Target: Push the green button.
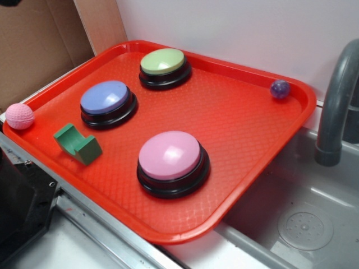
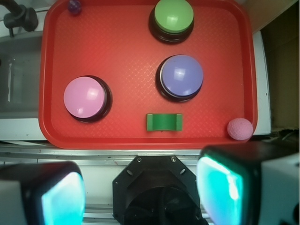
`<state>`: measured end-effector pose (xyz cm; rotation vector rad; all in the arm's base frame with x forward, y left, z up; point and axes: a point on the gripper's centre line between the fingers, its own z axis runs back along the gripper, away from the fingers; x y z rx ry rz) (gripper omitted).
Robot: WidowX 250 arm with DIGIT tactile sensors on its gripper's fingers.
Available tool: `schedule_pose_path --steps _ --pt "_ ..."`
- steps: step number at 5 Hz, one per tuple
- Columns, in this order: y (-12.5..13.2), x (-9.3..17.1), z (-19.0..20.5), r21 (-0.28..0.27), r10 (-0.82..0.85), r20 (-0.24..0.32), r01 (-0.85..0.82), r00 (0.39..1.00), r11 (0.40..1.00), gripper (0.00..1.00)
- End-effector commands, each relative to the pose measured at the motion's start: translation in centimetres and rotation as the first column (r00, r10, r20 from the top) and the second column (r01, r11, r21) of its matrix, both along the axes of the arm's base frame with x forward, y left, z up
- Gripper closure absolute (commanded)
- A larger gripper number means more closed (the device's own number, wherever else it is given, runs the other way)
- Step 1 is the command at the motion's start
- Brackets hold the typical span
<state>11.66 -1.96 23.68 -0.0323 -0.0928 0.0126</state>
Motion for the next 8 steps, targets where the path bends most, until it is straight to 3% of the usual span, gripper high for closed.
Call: schedule_pose_path --steps 1,2,3,4,5,6,7,8 --pt "0.0 0.0 0.0 0.000 0.000 0.000 0.000 1.000 1.000 0.00" --pt "2.8 5.0 -4.0 0.060 0.015 -0.109 -0.008 0.994 0.998 0.00" --pt "6.2 10.0 -6.3 0.029 0.069 -0.070 -0.067 0.995 0.997 0.00" --pt "9.3 14.7 -9.0 0.070 0.169 -0.020 -0.167 0.985 0.983 0.00" --pt "10.4 17.6 -11.1 0.114 0.202 0.024 -0.204 0.979 0.972 0.00" --pt "10.3 19.3 -13.3 0.075 0.191 0.081 -0.197 0.978 0.978 0.00" --pt "9.2 19.7 -15.4 0.074 0.181 0.074 -0.187 0.981 0.980 0.00" --pt "9.1 20.0 -16.3 0.070 0.153 0.107 -0.160 0.983 0.985 0.00"
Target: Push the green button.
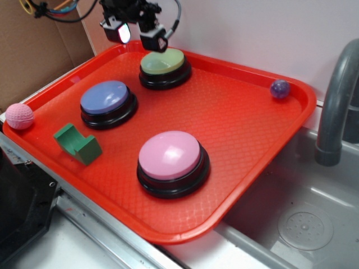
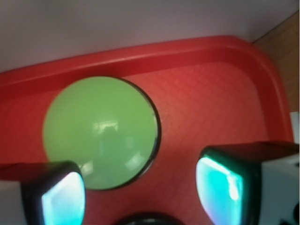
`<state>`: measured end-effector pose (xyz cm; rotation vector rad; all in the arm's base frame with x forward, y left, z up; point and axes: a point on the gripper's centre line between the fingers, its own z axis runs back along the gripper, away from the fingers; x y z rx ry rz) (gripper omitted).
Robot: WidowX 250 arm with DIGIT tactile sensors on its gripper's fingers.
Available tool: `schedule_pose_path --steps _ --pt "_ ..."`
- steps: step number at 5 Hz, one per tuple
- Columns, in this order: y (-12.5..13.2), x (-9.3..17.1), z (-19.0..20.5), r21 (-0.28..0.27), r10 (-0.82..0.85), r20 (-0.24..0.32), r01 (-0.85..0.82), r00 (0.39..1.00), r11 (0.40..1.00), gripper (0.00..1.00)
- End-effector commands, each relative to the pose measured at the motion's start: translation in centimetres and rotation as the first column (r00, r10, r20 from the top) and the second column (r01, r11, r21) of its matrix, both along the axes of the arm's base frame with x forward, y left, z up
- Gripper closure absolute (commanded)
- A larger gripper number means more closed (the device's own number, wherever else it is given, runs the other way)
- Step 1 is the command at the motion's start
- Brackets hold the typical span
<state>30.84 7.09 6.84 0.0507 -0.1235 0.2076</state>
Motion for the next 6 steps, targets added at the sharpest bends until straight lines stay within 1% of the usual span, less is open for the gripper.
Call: schedule_pose_path --steps 1,4,5,6 --pt "-0.4 -0.2 1.0 -0.006 -0.164 0.103 0.165 0.981 0.986 0.00" --pt "-0.4 -0.2 1.0 -0.006 -0.164 0.103 0.165 0.981 0.986 0.00" --pt "0.8 1.8 2.1 -0.001 -0.137 0.103 0.138 0.985 0.990 0.00" --pt "1.1 2.9 1.7 -0.003 -0.115 0.071 0.115 0.991 0.993 0.00"
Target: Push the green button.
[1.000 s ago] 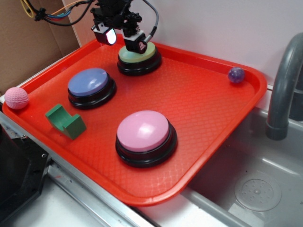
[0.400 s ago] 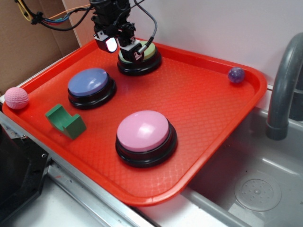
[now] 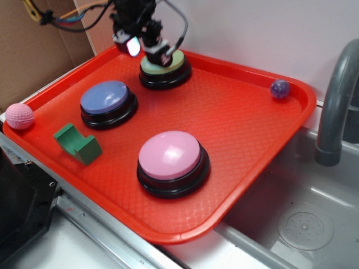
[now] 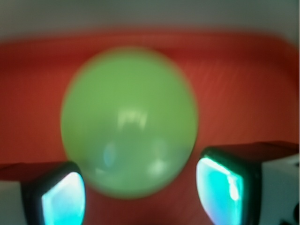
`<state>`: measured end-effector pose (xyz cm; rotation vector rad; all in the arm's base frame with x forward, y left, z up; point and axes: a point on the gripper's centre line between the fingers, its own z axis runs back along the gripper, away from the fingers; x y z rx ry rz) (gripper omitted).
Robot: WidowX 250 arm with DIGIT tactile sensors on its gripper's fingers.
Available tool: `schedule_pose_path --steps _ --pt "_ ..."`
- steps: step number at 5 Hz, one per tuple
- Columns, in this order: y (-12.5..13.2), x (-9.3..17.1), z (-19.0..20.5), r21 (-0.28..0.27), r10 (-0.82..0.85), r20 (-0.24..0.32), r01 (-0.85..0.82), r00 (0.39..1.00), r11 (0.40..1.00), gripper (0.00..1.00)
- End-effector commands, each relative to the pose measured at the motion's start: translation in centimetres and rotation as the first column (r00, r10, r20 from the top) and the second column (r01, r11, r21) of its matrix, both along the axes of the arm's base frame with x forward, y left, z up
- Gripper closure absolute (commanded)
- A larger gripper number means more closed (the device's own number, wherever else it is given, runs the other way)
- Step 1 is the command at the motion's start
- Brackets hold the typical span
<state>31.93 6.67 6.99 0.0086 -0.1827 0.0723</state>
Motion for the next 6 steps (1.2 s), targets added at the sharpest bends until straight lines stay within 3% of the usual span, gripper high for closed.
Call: schedule_pose_path --steps 1,2,3,4,5,6 --pt "1.1 2.1 0.0 0.024 0.036 -0.034 -0.035 0.999 0.999 0.00" --pt "-0.1 0.7 -1.7 0.014 0.037 -0.073 -0.036 0.997 0.999 0.00" --pt "-0.8 -0.4 -1.2 0.001 0.017 -0.065 -0.017 0.998 1.000 0.00" --pt "-1.2 -1.9 3.0 0.007 -0.021 0.012 0.021 1.000 1.000 0.00" --pt "-1.2 -3.9 6.3 -0.047 -0.084 0.017 0.084 0.996 0.995 0.00" --pt "-1.2 -5.3 7.4 -0.054 0.026 -0.028 -0.028 0.999 0.998 0.00"
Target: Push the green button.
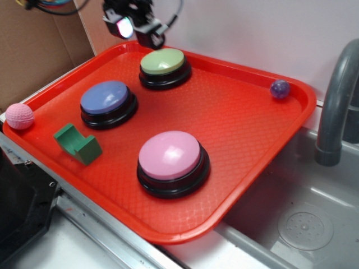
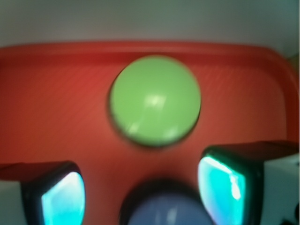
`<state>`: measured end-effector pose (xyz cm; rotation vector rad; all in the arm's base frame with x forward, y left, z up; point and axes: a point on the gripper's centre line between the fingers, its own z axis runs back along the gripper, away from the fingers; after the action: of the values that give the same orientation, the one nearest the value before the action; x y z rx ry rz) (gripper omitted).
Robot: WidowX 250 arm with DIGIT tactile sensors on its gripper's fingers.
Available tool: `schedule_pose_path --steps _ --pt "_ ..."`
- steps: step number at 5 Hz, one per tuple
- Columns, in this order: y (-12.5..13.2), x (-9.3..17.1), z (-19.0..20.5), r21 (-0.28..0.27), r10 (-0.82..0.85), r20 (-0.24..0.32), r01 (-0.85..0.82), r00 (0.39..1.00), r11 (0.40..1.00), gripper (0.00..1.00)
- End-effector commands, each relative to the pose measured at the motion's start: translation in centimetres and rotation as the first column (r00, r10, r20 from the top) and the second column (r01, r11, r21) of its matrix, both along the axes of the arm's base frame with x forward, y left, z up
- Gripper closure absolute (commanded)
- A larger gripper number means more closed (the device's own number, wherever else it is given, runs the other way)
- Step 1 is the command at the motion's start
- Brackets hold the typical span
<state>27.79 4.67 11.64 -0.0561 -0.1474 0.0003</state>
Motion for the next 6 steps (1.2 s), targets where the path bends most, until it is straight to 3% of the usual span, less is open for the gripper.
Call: schedule_pose_path --steps 1,4,5,6 --pt "0.5 -2.7 4.2 0.002 0.130 0.015 -0.130 0.991 0.992 0.00" --pt "1.5 -4.4 5.9 -0.029 0.129 0.049 -0.127 0.991 0.991 0.00" --pt "1.7 -4.3 6.6 -0.065 0.121 0.075 -0.116 0.990 0.991 0.00" --pt "1.3 -4.7 7.3 -0.056 0.134 0.073 -0.130 0.988 0.990 0.00"
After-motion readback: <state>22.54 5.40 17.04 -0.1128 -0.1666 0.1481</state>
